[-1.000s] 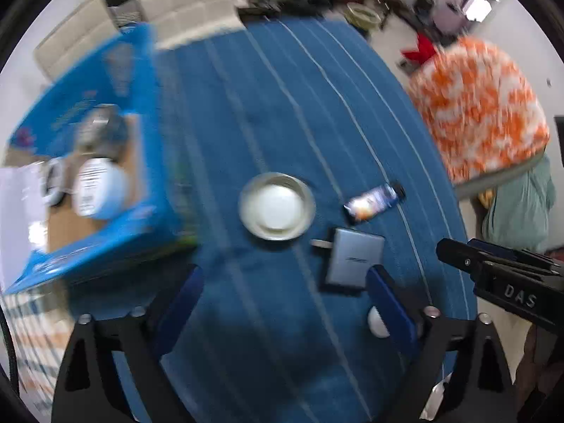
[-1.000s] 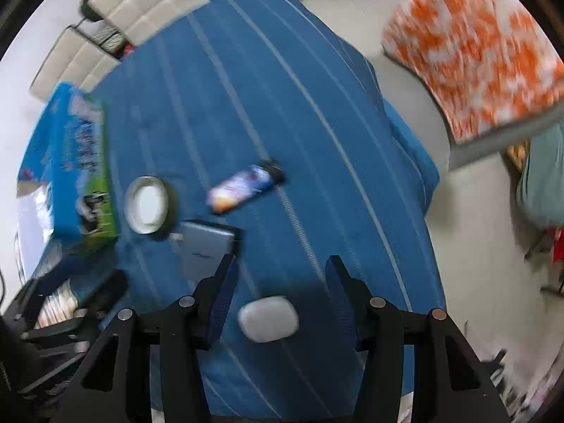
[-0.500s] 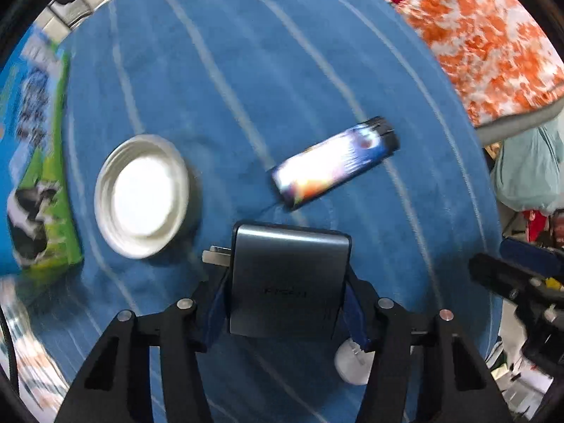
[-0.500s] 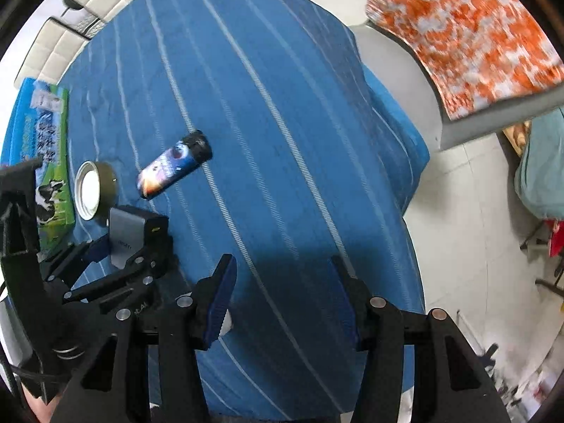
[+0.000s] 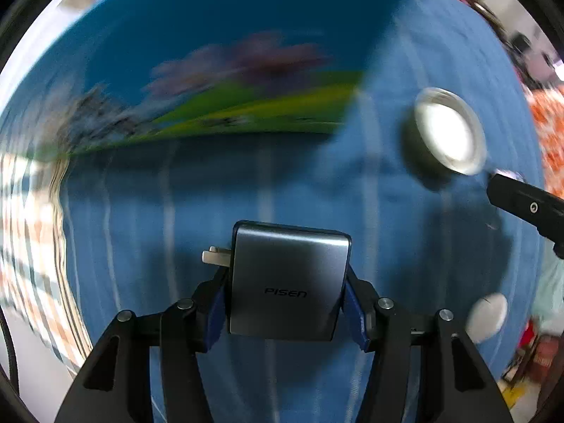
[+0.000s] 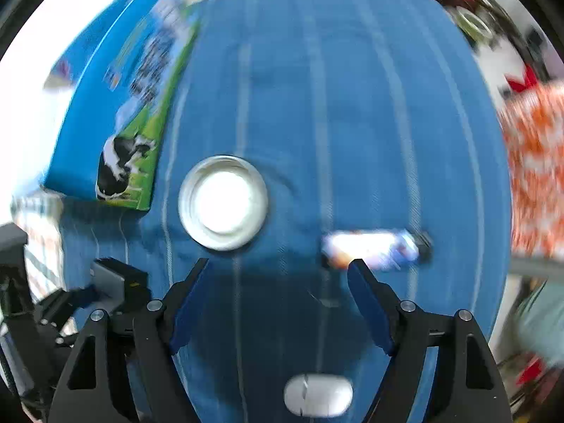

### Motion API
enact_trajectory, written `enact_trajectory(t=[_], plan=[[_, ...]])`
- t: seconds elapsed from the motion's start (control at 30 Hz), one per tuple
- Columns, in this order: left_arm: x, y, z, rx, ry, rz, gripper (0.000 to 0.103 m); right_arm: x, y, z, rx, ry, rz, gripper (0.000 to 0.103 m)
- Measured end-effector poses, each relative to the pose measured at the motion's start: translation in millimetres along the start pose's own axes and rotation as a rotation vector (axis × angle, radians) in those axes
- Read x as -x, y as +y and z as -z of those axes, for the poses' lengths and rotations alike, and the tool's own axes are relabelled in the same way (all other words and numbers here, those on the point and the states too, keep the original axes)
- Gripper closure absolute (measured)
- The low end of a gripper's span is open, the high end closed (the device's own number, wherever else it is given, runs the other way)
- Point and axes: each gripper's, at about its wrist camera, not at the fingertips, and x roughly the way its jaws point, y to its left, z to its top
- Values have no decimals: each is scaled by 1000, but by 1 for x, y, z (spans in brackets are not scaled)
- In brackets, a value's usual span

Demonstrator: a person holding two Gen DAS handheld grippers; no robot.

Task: Organize rigid objects
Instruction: 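Carry the grey charger with the left tool while the right tool grasps the round gold-rimmed tin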

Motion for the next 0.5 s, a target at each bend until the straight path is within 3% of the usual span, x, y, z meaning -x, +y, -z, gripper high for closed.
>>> enact_trajectory(t=[0.17,0.4,0.43,0.5], plan=[[-8,22,-2,47,-1,7,50,-16,40,-29,130,3,75,22],[-11,14,-11,20,-12,11,50,-47,54,-58,113,66,67,19],[-11,13,-11,12,-12,11,50,-48,55,-60,112,58,75,20],[-12,14,-11,2,-12,11,50,-47,56,-63,116,33,97,35]])
